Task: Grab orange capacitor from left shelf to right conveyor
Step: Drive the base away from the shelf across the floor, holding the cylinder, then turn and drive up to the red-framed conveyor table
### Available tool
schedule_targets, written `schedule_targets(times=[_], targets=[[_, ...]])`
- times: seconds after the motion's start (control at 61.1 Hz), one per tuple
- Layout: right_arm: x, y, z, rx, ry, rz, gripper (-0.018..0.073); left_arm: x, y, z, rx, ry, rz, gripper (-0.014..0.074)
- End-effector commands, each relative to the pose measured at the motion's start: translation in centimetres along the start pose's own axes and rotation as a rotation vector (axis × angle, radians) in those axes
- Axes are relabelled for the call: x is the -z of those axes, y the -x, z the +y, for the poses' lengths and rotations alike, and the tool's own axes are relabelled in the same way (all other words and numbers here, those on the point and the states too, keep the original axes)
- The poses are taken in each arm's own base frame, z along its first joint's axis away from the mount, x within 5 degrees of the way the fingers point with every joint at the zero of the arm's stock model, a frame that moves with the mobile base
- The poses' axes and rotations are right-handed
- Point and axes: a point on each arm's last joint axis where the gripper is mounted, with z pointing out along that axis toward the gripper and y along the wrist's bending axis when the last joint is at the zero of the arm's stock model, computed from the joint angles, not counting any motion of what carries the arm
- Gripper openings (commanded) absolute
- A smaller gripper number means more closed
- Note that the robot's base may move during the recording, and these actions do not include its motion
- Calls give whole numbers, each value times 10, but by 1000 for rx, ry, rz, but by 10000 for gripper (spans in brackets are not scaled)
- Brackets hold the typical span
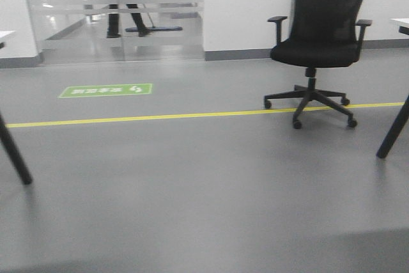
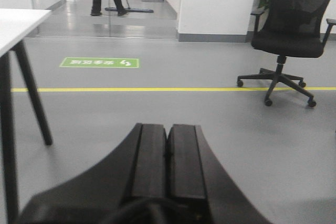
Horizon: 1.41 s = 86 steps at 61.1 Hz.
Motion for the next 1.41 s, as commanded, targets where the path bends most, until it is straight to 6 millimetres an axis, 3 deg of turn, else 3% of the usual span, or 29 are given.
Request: schedule_targets(times=[0.0, 1.39], targets=[[3, 18, 1, 18, 1, -114, 115, 2, 10, 0, 4, -2, -106, -127], [3, 17, 1, 18, 0, -110, 115, 2, 10, 0, 4, -2, -106, -127]])
